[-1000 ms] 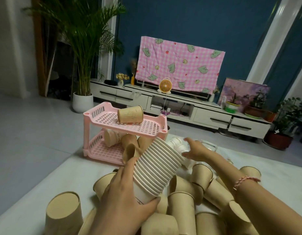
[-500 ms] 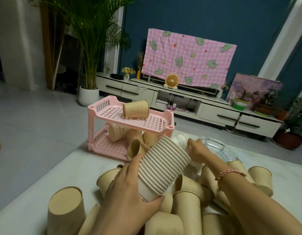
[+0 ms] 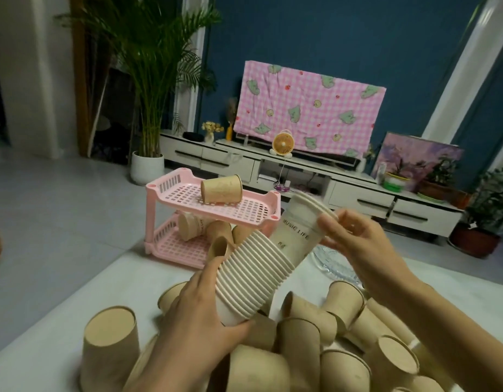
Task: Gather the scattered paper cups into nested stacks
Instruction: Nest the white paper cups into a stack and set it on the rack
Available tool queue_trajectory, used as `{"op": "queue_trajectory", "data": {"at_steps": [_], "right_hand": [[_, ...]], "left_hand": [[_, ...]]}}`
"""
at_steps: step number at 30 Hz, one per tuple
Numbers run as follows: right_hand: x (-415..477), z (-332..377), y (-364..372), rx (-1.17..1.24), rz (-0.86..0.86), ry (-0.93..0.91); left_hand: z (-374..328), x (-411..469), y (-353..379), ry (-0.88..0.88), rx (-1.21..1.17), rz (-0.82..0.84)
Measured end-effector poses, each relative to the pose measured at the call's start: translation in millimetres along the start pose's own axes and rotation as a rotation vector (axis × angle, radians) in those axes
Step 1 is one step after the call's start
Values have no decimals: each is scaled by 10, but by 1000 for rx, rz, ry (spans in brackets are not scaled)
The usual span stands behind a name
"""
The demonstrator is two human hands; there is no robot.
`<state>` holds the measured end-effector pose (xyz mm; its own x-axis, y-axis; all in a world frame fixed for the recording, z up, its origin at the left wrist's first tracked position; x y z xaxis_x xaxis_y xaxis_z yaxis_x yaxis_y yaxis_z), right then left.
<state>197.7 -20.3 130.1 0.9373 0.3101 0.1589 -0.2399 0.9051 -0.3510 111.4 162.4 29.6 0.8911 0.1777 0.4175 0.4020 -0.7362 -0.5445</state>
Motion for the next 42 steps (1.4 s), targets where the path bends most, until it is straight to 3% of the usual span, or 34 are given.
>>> {"op": "queue_trajectory", "data": {"at_steps": [6,9,10,12,14,17,21,26,31,35,37,39,42], "right_hand": [[-324,131,565,-110,204,-66],[-144,-7,675,-194,364,41],[47,-93,544,-202,297,57],[573,-360,76,-247,-10,103],[1031,-801,-244,-320,-176,271],[1485,-1372,-305,-398,-192,455],[1820,-1678,-178,-292,-247,492],[2017,-1946,-91,-355,-276,567],[1769,-1667,-414,-129,-483,494],[1130,-735,-908,70,-721,178],[734,-155,-904,122,-678,-44],[356,283,-693,99,-527,-206],[-86,444,-94,-11,-203,-261]], "left_hand": [[-69,-33,73,-13,-165,-23],[6,-8,-30,-17,-103,-51],[26,3,-62,-18,-86,-55],[45,30,-103,-18,-75,-53],[47,41,-115,-28,-55,-46],[63,92,-73,-28,-13,-33],[181,228,-5,-110,16,-33],[169,291,-36,-64,-76,-45],[231,276,-52,-77,-50,-82],[117,206,-15,-39,-90,-52],[45,183,11,-23,-50,-25],[-34,144,14,-1,-37,-21],[-139,46,26,21,-24,-8]]}}
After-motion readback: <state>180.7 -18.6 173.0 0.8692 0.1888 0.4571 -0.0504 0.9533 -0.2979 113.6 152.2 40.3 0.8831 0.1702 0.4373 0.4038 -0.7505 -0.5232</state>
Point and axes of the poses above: each hand's wrist, its own x-axis towards the middle knuckle, its own y-axis out of the palm, z = x × y, the point moved 10 cm from there along x, towards the middle knuckle, and after that the axes turned 10 degrees about y, right-handed, at the moved point
